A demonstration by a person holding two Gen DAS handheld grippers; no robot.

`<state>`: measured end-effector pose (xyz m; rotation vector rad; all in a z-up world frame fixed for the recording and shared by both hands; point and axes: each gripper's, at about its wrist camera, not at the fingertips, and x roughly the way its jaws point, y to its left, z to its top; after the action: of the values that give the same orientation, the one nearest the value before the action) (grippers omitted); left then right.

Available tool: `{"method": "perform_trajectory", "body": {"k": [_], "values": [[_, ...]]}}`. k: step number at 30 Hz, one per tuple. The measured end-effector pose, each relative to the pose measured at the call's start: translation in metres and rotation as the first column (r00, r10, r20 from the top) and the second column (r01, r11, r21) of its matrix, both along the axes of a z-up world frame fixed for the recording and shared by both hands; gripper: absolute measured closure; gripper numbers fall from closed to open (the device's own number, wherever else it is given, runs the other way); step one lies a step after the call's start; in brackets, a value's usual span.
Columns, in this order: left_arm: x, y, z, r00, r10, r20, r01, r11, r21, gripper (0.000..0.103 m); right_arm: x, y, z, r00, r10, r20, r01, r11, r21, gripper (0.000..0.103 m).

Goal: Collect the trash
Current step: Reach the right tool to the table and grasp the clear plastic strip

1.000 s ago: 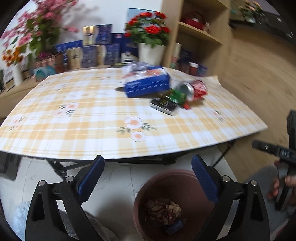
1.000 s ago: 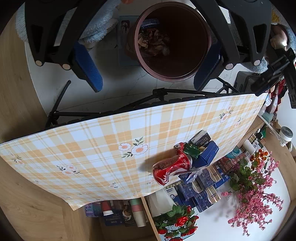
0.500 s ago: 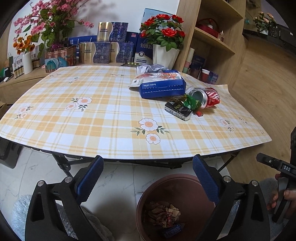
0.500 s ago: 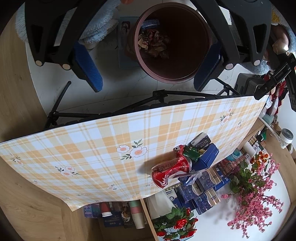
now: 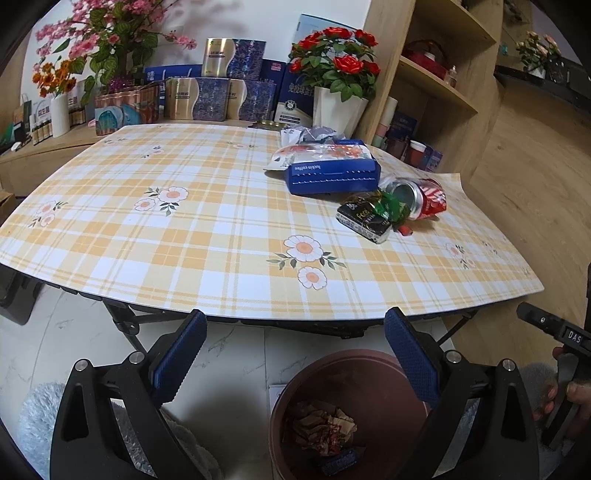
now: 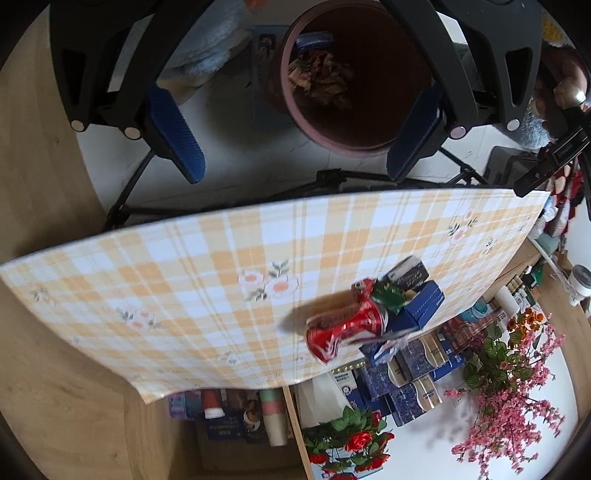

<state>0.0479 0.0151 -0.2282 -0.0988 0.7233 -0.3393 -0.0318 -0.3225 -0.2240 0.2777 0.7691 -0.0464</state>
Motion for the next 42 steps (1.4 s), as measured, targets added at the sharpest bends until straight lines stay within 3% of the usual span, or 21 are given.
{"method": "perform_trajectory", "body": {"k": [4,8,11,16,22,30,33,36,42], "values": [[0.005,0.003,0.000,1.000,0.016,-0.002,-0.016,1.000,-0.017,0.009,0.027,0.004,0.019,0.999,0.038,-0.005,-0.038,0.999,0.003,0.006],[0.007,0.003,0.003,0.999,0.020,0.026,-0.019,0.999,-0.028,0.009,0.073,0.009,0.049,0.993,0.113,0.034,-0.115,0.991,0.068,0.008],[0.010,0.002,0.004,0.999,0.021,0.033,-0.019,0.999,-0.037,0.009,0.116,0.015,0.066,0.987,0.160,0.034,-0.163,0.978,0.128,0.018],[0.017,0.002,0.004,0.999,0.030,0.038,-0.028,0.998,-0.048,0.009,0.185,0.021,0.070,0.986,0.164,-0.020,-0.154,0.960,0.235,0.046],[0.024,0.003,0.000,0.999,0.028,0.021,-0.027,0.998,-0.054,0.009,0.237,0.029,0.055,0.987,0.082,-0.141,-0.048,0.972,0.230,0.055],[0.029,0.003,-0.005,1.000,0.022,-0.002,-0.022,0.998,-0.065,0.009,0.252,0.033,0.034,0.971,0.023,-0.236,0.021,0.984,0.179,0.058],[0.029,0.002,-0.005,1.000,0.019,-0.002,-0.019,0.997,-0.069,0.009,0.253,0.035,0.028,0.965,0.025,-0.259,0.025,0.983,0.184,0.067],[0.029,0.000,-0.005,1.000,0.013,-0.003,-0.013,0.998,-0.064,0.009,0.249,0.039,0.035,0.975,0.037,-0.220,0.000,0.986,0.165,0.089],[0.030,0.001,-0.006,1.000,0.018,-0.016,-0.019,0.997,-0.068,0.009,0.222,0.037,0.067,0.997,0.057,-0.043,-0.050,0.985,0.163,0.093]]}}
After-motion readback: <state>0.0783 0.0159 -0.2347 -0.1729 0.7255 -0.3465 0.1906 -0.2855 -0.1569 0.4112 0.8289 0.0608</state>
